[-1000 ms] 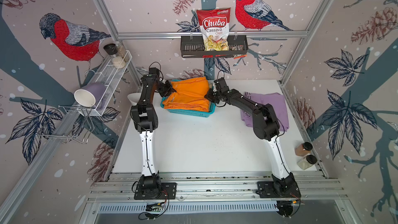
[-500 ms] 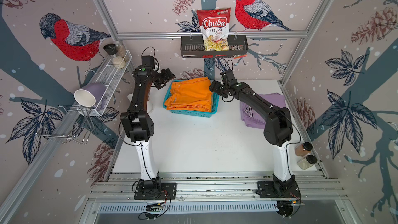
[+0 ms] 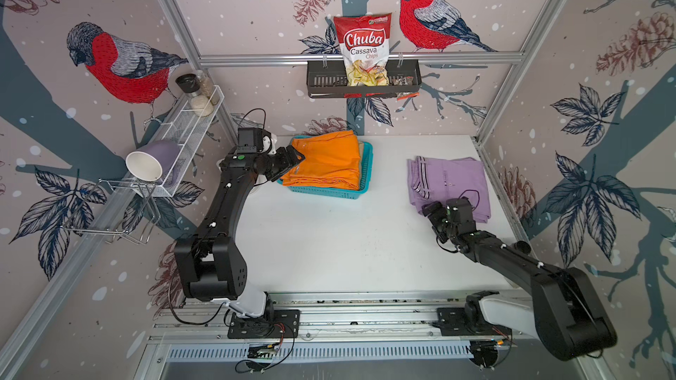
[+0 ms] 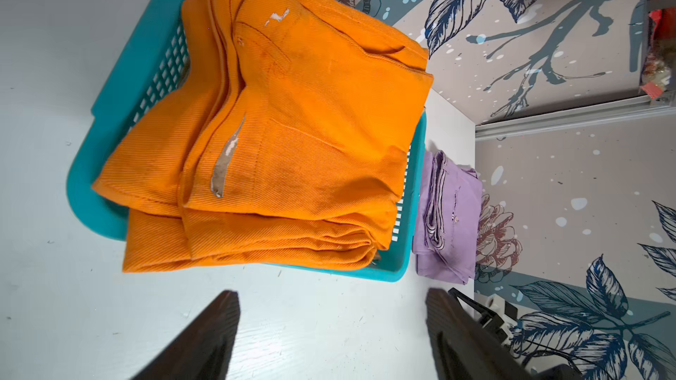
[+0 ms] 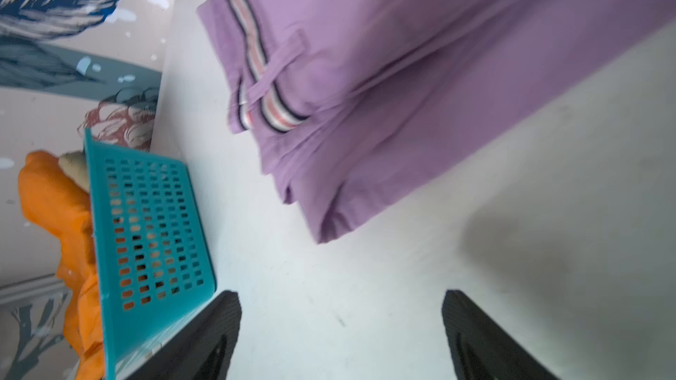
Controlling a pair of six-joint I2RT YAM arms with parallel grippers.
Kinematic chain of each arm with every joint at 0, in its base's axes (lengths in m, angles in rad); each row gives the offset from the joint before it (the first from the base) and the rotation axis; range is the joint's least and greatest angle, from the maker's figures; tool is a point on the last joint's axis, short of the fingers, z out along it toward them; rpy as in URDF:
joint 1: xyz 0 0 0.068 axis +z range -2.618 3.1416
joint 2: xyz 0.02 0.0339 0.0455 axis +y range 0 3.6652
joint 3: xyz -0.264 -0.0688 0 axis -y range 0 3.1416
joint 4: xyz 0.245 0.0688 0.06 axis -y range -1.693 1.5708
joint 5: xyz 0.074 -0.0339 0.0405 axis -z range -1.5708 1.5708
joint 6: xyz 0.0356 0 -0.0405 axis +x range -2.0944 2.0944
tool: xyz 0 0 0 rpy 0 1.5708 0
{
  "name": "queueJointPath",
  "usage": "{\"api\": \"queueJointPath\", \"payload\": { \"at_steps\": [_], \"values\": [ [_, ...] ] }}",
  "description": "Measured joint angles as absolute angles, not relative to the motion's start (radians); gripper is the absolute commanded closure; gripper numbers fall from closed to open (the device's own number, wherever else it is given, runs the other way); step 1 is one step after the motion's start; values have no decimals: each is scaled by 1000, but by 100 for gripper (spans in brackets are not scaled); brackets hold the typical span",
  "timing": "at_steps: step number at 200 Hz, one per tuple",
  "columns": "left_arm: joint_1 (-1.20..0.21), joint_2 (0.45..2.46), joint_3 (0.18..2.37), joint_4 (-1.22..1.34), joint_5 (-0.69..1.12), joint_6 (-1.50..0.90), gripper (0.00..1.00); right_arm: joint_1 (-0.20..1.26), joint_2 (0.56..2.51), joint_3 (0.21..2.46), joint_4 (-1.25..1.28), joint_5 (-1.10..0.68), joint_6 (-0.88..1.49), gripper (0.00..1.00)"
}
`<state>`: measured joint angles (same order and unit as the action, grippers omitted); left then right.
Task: Put the folded long pants in the basket
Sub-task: Move the long pant to the center of the board.
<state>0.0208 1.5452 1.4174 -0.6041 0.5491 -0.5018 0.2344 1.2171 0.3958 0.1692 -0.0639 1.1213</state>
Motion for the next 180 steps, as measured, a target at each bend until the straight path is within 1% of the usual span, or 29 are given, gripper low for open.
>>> {"api": "queueJointPath", "payload": {
  "at_steps": [28, 45, 62, 85, 97, 105, 114, 129, 145, 158, 162, 172, 180],
  "values": [
    [20, 1497, 1358, -573, 557, -501, 17, 155, 1296, 380, 274, -147, 1132, 7],
    [21, 1472, 1341, -562, 556, -500, 17, 118, 1361, 388, 358, -197, 1131, 3],
    [22, 1458, 1335, -559, 555, -498, 17, 77, 1423, 407, 429, -217, 1123, 2],
    [29, 1458, 1328, -546, 574, -498, 17, 33, 1510, 434, 520, -229, 1098, 3],
    [36, 1462, 1319, -531, 594, -500, 17, 19, 1556, 456, 556, -233, 1095, 7],
    [42, 1466, 1314, -525, 606, -501, 17, 15, 1586, 471, 577, -233, 1087, 13],
    [46, 1469, 1309, -522, 619, -506, 17, 13, 1620, 488, 596, -233, 1071, 27],
    [48, 1469, 1308, -517, 631, -518, 17, 13, 1662, 508, 618, -233, 1069, 42],
    [49, 1460, 1301, -504, 640, -519, 17, 13, 1687, 530, 599, -230, 1058, 65],
    [49, 1449, 1293, -500, 649, -521, 17, 13, 1703, 550, 567, -221, 1049, 86],
    [49, 1446, 1290, -497, 651, -521, 17, 13, 1707, 554, 555, -219, 1048, 90],
    [49, 1439, 1285, -493, 655, -524, 18, 14, 1716, 564, 536, -219, 1046, 100],
    [49, 1435, 1282, -489, 658, -524, 18, 14, 1717, 570, 525, -219, 1047, 100]
  ]
}}
